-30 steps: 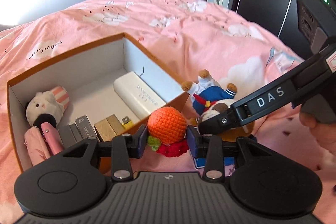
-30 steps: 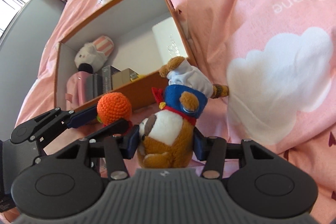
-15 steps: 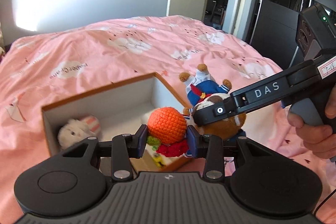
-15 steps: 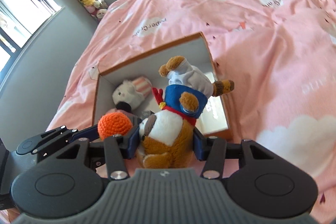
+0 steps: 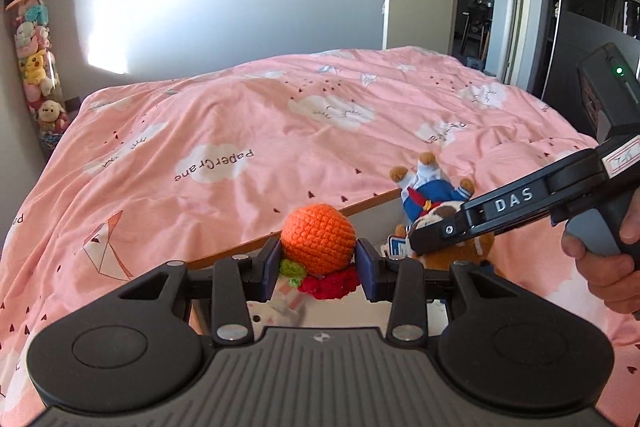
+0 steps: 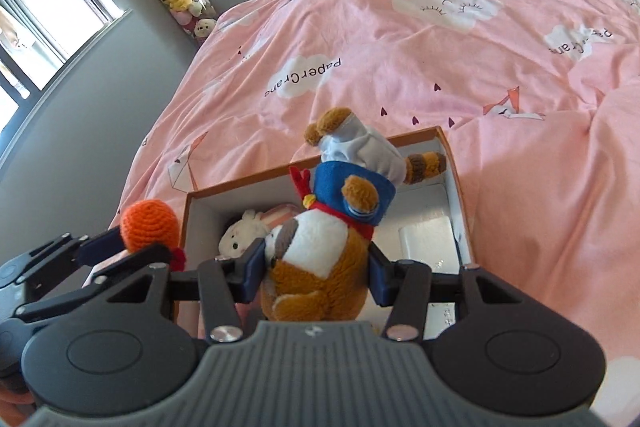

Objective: Organize objects

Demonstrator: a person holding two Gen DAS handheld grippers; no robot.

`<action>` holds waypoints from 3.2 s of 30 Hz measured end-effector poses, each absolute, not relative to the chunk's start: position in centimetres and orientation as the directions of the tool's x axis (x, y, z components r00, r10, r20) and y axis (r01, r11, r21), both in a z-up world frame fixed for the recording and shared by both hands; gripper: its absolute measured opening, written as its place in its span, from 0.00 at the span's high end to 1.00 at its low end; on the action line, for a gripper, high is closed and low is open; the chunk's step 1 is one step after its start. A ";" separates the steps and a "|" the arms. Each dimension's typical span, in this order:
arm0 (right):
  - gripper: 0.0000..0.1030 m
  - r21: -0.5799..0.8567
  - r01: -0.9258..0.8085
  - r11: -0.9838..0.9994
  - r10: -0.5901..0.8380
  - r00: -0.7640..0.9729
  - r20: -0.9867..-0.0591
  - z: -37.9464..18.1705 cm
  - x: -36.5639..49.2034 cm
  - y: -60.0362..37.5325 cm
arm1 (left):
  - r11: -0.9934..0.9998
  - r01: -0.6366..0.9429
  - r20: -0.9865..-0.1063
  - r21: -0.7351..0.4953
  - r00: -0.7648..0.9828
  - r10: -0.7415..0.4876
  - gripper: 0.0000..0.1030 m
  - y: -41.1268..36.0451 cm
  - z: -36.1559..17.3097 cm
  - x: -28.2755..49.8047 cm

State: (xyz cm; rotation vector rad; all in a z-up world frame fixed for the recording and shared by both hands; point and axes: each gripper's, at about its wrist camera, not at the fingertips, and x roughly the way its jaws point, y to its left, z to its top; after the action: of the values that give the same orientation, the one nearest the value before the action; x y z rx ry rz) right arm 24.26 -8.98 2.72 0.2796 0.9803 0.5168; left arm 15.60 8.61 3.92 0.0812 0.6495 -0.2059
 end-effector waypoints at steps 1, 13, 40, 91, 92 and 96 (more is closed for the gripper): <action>0.49 0.465 -0.276 0.841 0.540 0.432 -0.722 2.1 25.0 -8.7 | 0.978 0.210 -0.615 0.011 0.772 -0.159 0.56 8.9 3.6 16.0; 0.49 0.519 -0.154 0.841 0.539 0.326 -0.776 -5.2 30.2 -4.3 | 0.985 0.171 -0.699 0.010 0.705 -0.115 0.56 10.1 -0.7 19.9; 0.43 0.458 -0.156 0.875 0.482 0.199 -0.853 -11.0 32.6 0.4 | 0.986 0.161 -0.757 0.044 0.649 -0.072 0.56 10.2 -3.4 21.6; 0.36 0.182 -0.390 0.903 0.389 0.560 -0.732 -0.9 22.0 -11.7 | 0.993 0.096 -0.739 -0.064 0.664 -0.112 0.41 2.4 -4.3 17.4; 0.36 0.191 -0.391 0.901 0.399 0.568 -0.720 -0.6 21.5 -12.0 | 0.995 0.076 -0.729 -0.061 0.677 -0.097 0.40 2.5 -3.9 16.8; 0.35 0.207 -0.398 0.894 0.427 0.616 -0.662 0.9 19.0 -12.8 | 0.997 0.044 -0.667 -0.067 0.741 -0.077 0.27 2.9 -2.0 14.3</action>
State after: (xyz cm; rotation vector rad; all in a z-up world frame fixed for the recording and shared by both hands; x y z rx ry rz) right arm 19.02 -12.77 0.92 0.0407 0.7727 0.4754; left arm 14.26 2.90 -1.96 -0.0474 0.7334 -0.0666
